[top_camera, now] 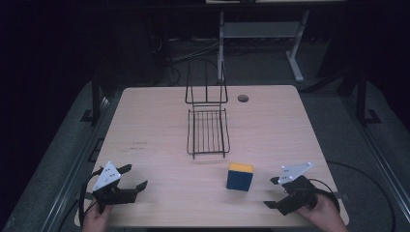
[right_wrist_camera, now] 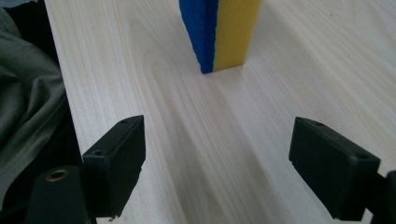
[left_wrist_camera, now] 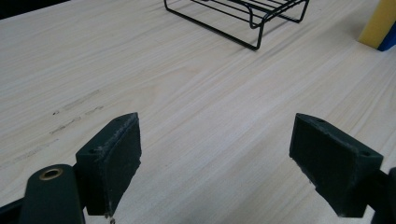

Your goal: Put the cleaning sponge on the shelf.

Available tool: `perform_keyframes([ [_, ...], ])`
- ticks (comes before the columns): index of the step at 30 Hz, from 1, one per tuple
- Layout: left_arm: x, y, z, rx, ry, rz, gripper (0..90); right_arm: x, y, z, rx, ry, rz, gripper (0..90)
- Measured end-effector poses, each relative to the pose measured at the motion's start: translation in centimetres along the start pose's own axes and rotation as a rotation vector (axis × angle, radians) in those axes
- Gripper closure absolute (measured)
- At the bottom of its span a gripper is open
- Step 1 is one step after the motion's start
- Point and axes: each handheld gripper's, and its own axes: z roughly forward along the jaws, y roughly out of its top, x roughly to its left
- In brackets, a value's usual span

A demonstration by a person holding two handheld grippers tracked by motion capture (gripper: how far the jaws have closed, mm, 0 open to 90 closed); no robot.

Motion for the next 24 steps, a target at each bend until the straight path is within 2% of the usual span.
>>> perform_keyframes([
  [6, 0.0, 0.0, 0.0, 0.0, -0.001, 0.0, 16.2, 0.0, 1.0, 0.4, 0.003, 0.019, -0.024, 18.1],
  [24, 0.0, 0.0, 0.0, 0.0, 0.001, 0.004, 16.2, -0.2, 2.6, 1.2, 0.005, 0.052, -0.035, 16.3],
])
